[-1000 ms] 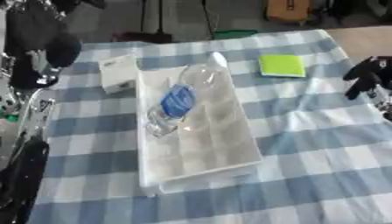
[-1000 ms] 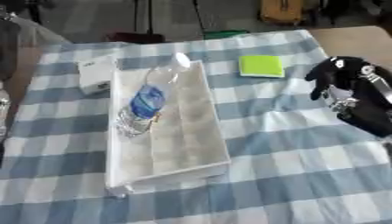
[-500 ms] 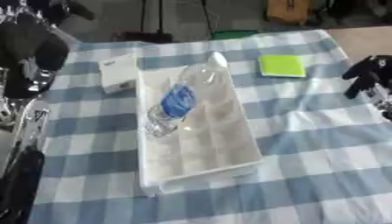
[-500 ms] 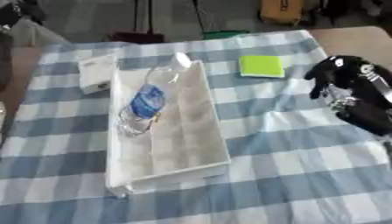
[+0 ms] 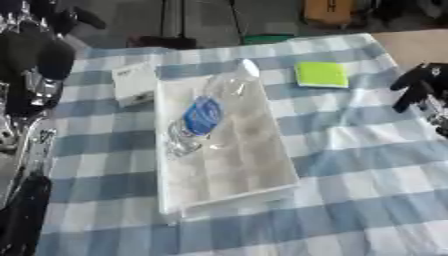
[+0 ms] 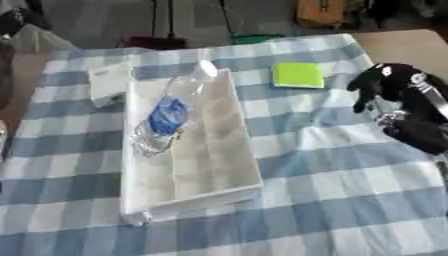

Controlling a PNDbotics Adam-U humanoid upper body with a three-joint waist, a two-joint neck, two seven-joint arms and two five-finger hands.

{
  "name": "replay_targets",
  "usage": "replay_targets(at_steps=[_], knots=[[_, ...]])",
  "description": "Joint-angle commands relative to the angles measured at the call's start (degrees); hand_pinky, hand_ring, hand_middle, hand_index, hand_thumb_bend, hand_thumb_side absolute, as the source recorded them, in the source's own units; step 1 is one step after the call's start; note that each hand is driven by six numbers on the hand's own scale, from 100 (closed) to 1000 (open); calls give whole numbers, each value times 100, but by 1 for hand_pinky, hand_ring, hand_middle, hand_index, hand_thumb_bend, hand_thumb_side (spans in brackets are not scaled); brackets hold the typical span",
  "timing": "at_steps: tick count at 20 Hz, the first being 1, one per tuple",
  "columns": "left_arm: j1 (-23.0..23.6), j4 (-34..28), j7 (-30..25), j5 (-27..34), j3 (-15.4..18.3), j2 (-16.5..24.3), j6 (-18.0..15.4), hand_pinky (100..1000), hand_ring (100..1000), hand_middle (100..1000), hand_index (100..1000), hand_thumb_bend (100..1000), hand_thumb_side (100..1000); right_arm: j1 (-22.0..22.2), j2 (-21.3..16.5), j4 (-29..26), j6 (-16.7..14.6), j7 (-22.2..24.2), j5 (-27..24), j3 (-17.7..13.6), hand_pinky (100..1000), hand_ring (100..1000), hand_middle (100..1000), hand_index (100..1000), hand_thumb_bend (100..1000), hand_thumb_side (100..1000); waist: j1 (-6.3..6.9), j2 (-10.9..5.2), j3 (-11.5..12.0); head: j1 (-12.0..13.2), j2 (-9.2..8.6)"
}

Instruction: Pick up objects on the table and place them in the box.

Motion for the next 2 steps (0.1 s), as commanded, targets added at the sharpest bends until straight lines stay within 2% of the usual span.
replay_targets(at_steps=[1,2], knots=[[-36,-118,32,-33,53,47,19,558,823,967,905,706,421,-48,-57,-63,5,-19,23,-49,536,461,598,662,100,524,-14,-59,-6,-17,24],[-35,-118,41,-37,57,45,26,558,823,967,905,706,421,-45,-53,-62,6,-15,25,-47,536,461,598,662,100,524,-16,-59,-5,-17,24]])
